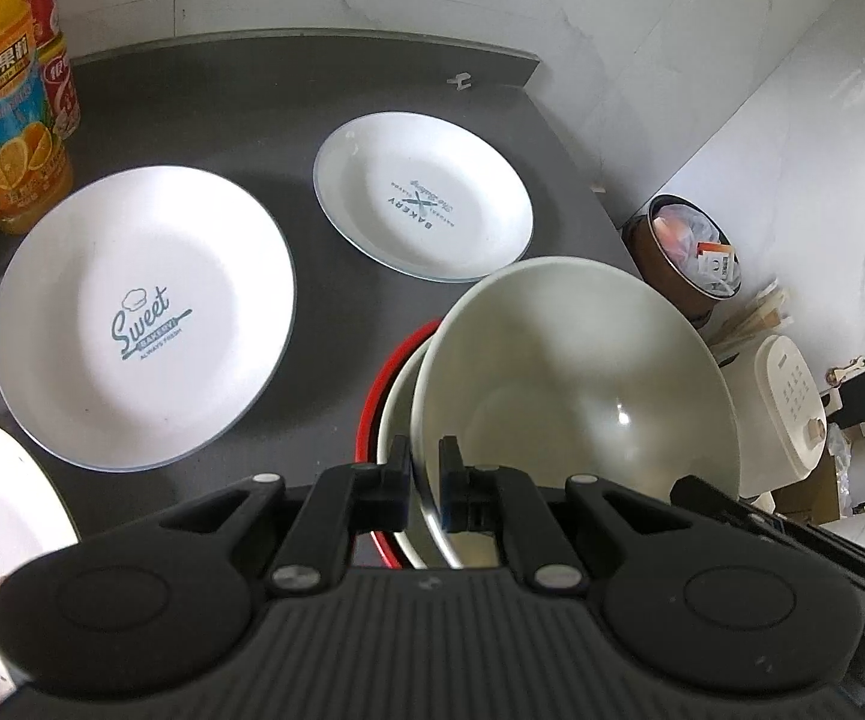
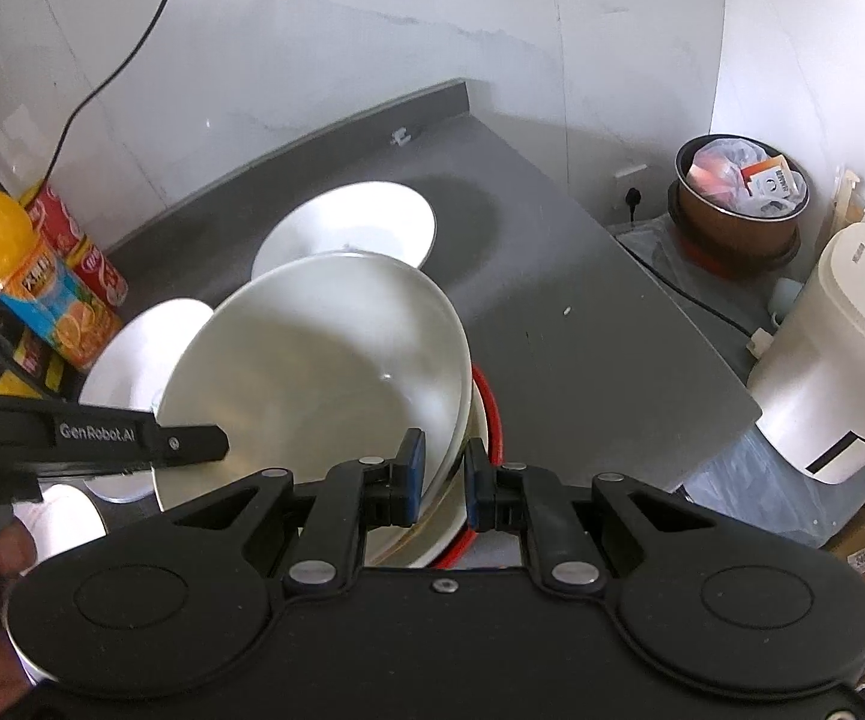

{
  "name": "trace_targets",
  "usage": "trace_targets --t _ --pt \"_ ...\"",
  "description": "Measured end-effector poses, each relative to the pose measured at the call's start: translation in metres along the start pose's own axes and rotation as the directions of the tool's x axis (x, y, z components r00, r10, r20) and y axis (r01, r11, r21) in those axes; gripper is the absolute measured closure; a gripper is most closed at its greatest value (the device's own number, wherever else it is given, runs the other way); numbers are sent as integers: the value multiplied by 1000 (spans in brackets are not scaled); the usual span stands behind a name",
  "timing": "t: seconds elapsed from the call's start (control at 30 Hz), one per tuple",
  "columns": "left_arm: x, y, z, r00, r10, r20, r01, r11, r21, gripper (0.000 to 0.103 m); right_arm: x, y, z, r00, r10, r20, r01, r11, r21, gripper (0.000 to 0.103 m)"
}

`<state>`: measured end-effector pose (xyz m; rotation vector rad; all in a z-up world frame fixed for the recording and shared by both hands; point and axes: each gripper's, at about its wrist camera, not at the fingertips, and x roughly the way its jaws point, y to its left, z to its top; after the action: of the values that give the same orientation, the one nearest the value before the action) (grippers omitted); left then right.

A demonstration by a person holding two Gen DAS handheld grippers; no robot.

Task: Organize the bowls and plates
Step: 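Carry the plain white bowl with both grippers and lower it onto the stacked bowls, then open both grippers and release the plain bowl on the stack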

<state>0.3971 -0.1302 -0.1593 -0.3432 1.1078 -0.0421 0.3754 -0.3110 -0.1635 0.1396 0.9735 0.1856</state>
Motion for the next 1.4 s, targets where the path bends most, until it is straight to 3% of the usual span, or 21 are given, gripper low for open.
trace_targets --t 0.63,0.8,0.83,0.87,0.97,1.1,1.27,1.4 --pt "-4 8 -1 1000 -7 23 7 1000 -6 93 17 7 -5 998 -44 -38 43 998 -48 89" --pt "-11 12 0 1000 -10 29 11 1000 -25 92 12 6 -1 999 -36 -40 34 998 -52 85" --pt "-13 13 0 999 -10 31 10 1000 -28 91 9 6 0 999 -31 -31 29 998 -51 80" --pt "-15 14 0 999 -10 34 11 999 -31 89 6 6 2 999 -24 -23 23 999 -48 75" --pt "-18 15 0 999 -4 44 5 1000 -28 84 -2 5 7 1000 -13 5 13 1000 -26 73" --pt "-26 18 -1 997 1 72 2 1000 -31 65 -10 8 12 1000 8 28 -7 1000 -25 72" --pt "-38 30 -2 995 4 98 0 999 -44 58 -16 19 16 998 34 44 -33 999 -30 71" --pt "-51 45 -7 993 20 121 -12 998 -65 50 -23 36 15 996 58 62 -56 998 -36 59"
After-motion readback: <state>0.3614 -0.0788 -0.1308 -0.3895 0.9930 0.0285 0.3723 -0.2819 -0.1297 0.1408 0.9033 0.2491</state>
